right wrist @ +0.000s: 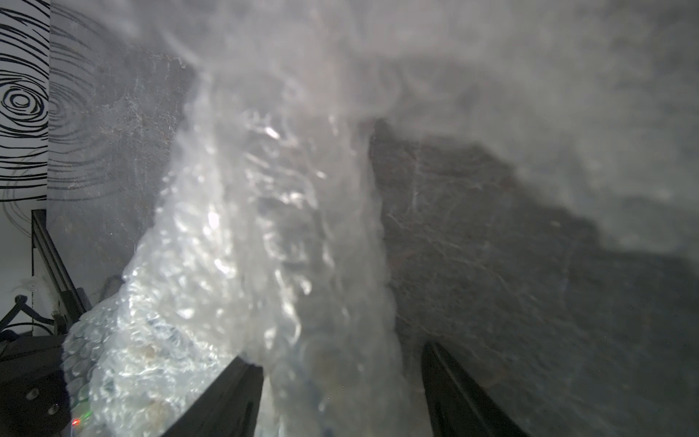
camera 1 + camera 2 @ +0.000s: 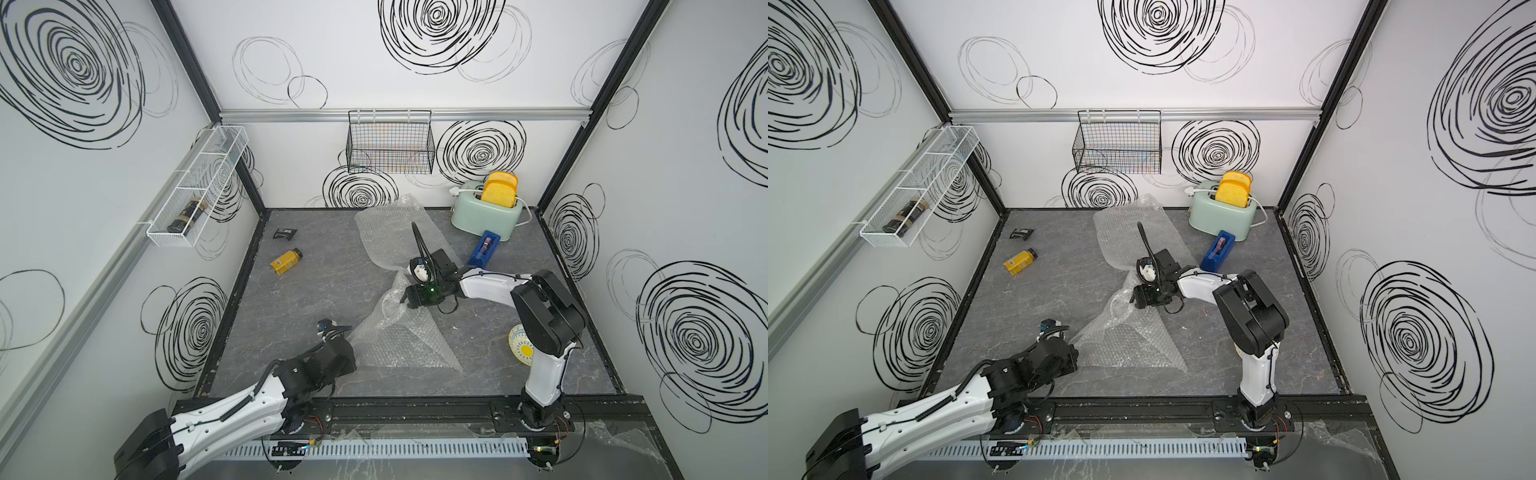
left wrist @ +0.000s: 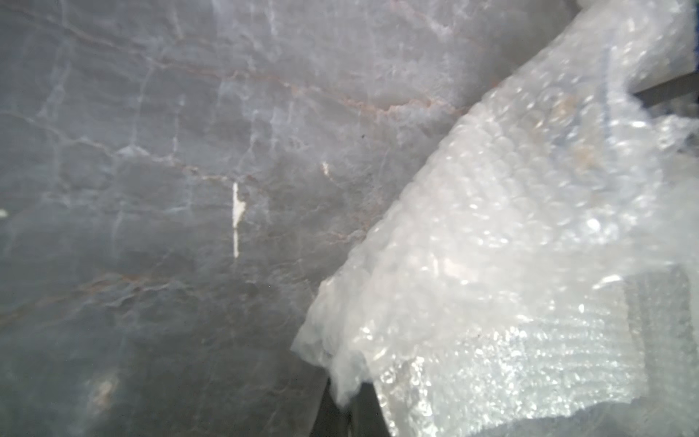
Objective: Wrap bowls in bubble wrap
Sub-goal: Wrap the bowl in bubble wrap.
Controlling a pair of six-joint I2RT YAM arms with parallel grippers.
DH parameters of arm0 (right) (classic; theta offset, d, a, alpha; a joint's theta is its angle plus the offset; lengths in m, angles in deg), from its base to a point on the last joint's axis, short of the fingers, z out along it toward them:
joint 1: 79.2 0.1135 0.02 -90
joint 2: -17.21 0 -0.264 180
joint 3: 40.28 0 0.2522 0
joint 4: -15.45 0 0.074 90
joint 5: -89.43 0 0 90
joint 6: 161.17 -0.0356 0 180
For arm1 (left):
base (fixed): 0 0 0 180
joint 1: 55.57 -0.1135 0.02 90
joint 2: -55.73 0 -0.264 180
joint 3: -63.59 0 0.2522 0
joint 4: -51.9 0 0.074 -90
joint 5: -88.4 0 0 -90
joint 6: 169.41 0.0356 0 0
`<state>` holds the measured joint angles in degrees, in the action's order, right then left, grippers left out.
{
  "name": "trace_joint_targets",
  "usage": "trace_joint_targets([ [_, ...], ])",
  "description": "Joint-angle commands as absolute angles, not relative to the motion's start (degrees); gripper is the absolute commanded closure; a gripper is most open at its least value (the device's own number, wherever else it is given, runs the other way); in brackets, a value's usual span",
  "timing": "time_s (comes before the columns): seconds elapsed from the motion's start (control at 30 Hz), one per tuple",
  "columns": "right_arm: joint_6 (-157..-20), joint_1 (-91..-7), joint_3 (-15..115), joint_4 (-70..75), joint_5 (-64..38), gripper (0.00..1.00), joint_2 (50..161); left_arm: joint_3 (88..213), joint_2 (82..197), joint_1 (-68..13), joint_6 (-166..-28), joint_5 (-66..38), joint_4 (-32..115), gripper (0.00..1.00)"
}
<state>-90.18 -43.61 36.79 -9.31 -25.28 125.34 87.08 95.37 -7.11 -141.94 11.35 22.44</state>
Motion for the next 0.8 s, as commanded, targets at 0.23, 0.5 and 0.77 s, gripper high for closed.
trace_joint_targets([
  [0.23,-89.2,-43.3,36.9,-10.6,-24.3,0.29,127.2,91.4,96.1,-10.5,-130.7,0.8,49.2,1.00],
  [0.5,-89.2,-43.3,36.2,-10.2,-24.4,0.29,127.2,98.5,109.7,-11.4,-124.9,-6.2,63.4,1.00],
  [0.77,-89.3,-43.3,35.4,-10.1,-24.1,0.30,126.7,104.4,129.0,-15.3,-122.6,-11.0,71.0,1.00],
])
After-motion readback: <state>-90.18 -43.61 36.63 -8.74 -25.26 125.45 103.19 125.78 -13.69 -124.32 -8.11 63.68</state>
